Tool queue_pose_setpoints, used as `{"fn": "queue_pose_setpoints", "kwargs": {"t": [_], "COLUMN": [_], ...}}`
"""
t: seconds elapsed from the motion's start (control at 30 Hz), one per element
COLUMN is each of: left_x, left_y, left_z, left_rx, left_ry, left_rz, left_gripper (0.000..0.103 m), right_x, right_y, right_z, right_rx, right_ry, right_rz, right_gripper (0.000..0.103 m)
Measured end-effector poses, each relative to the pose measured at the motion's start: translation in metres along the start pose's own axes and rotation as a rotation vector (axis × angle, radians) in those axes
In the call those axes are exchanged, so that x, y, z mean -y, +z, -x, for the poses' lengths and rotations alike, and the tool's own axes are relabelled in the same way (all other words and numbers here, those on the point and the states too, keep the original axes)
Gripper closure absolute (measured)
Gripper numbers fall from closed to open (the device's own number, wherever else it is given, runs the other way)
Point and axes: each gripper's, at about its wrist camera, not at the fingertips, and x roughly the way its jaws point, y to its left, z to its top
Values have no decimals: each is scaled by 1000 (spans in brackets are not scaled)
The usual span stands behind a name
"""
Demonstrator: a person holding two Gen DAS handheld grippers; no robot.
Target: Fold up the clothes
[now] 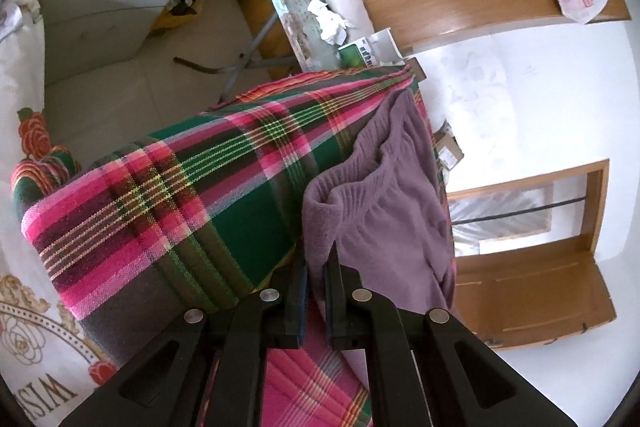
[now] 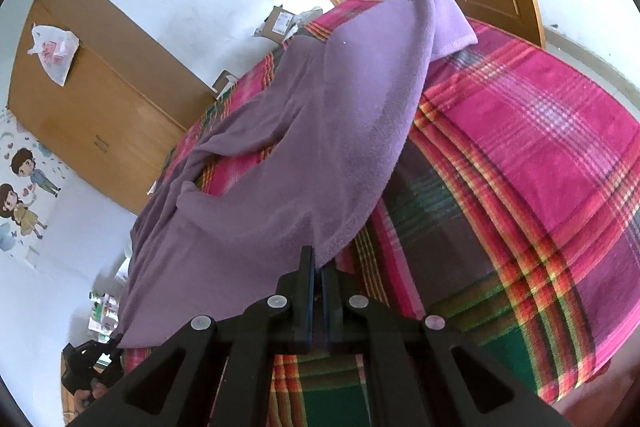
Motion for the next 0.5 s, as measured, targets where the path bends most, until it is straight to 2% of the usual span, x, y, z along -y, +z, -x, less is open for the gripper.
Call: {"fn": "queue_pose_setpoints", "kwargs": {"t": [0.2,0.37,0.5], "left_x": [5,11,26], "left_y": [-1,-4,-11], "left_z": [1,11,25], "left_rx": [-5,-10,11], "left_ry": [28,30,11], "left_rz": [-22,-52,-116], "left_gripper": [96,96,88], "right_x": [8,10,16], "right_y": [-3,2,10], "right_z": [-4,1,18], "right_rx": [-20,-27,16], "right_ry": [17,34,20], "right_rz": [-18,6,20], "right_gripper": [100,96,90]}}
